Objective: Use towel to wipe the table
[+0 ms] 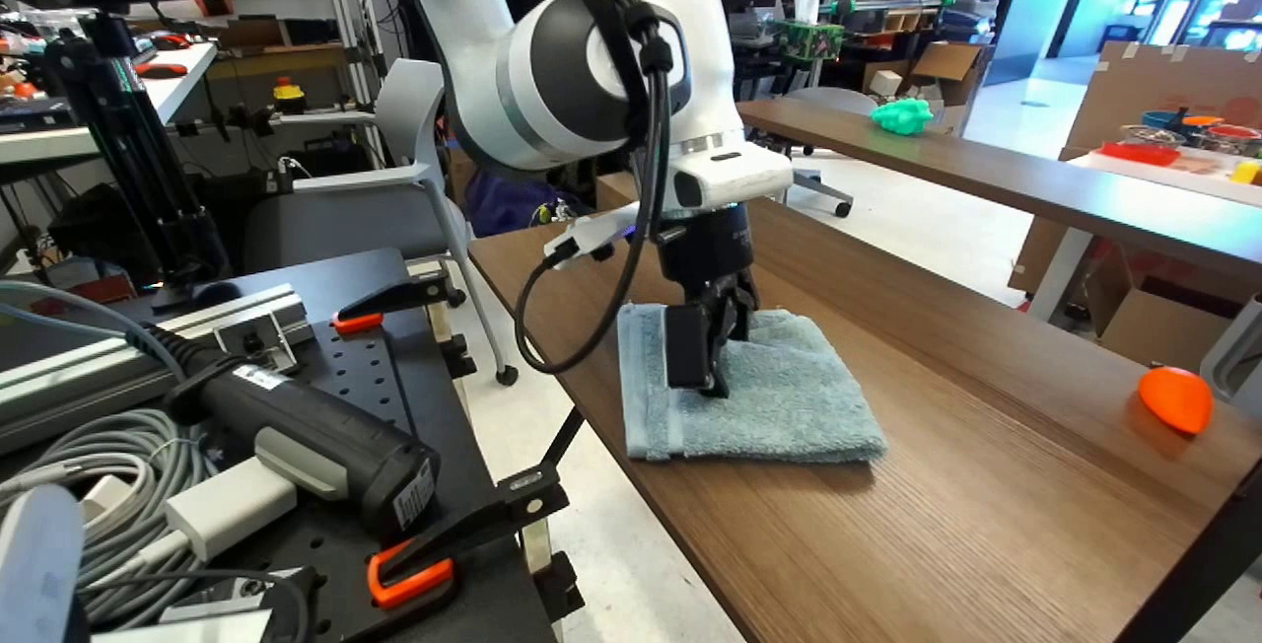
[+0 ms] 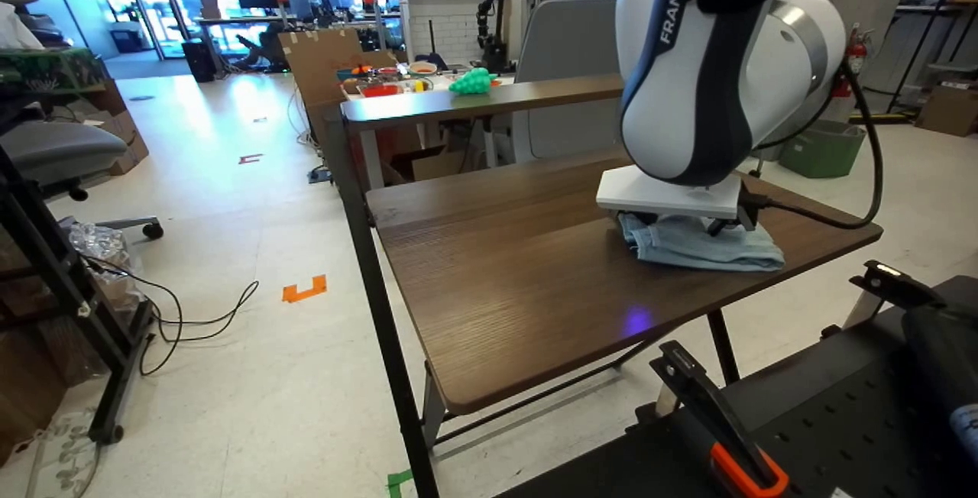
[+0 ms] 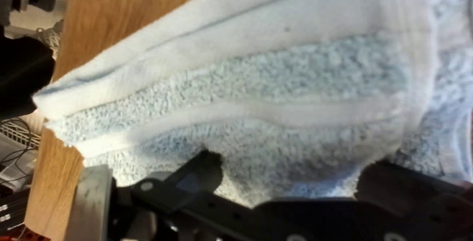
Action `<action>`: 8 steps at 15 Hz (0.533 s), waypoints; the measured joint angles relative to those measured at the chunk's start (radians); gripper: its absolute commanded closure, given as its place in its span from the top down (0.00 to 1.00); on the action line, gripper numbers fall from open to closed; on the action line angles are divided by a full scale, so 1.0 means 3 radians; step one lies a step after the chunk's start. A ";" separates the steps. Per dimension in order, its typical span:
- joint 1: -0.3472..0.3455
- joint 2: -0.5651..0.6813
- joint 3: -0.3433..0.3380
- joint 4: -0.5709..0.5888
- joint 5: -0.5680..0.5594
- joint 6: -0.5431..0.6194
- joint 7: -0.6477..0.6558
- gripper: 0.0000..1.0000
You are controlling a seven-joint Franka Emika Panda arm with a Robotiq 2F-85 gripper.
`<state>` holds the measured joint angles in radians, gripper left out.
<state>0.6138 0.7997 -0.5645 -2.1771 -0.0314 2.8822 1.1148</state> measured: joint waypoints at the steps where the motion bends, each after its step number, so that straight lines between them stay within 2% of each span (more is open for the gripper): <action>1: 0.0092 -0.0010 -0.0018 0.0000 -0.0008 -0.0102 0.0040 1.00; 5: 0.0306 -0.0066 -0.0031 -0.0028 -0.0168 -0.0323 0.0101 1.00; 8: 0.0346 -0.0069 -0.0047 -0.0046 -0.0241 -0.0323 0.0121 1.00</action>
<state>0.7177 0.7789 -0.5786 -2.1909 -0.1038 2.7853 1.1511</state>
